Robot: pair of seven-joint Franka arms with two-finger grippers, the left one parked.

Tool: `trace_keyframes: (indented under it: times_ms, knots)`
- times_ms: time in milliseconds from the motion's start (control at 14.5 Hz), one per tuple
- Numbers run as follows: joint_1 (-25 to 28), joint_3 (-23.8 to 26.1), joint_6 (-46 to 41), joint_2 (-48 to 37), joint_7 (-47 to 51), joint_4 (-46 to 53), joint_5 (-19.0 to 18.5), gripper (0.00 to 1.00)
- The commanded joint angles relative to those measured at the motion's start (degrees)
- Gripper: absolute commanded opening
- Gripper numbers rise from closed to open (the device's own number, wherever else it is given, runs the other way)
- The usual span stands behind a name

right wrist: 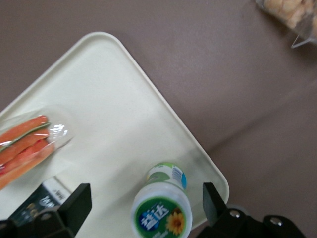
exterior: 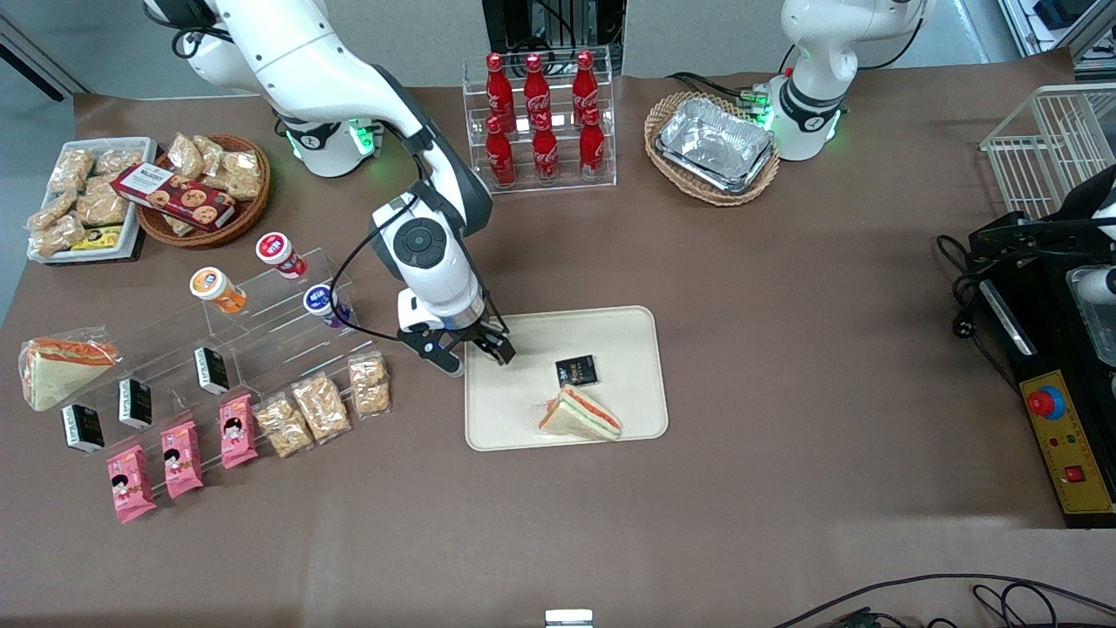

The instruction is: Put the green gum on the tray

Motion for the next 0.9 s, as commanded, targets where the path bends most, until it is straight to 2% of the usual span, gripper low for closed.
trace_keyframes:
  times_ms: [0, 277, 553, 692, 830]
  knots:
    - [-0.32, 0.09, -12.27, -3.31, -1.67, 6.82, -0.89, 1.00]
    - [-0.85, 0.09, -28.53, -6.64, -7.98, 16.58, 0.08, 1.00]
    - [-1.38, -0.08, -42.07, -10.42, -16.16, 24.06, 2.63, 1.00]
    - [-3.21, -0.08, -47.79, -13.14, -23.34, 25.22, 2.37, 1.00]
    - [-4.80, -0.26, -51.84, -16.91, -35.89, 25.13, 1.75, 1.00]
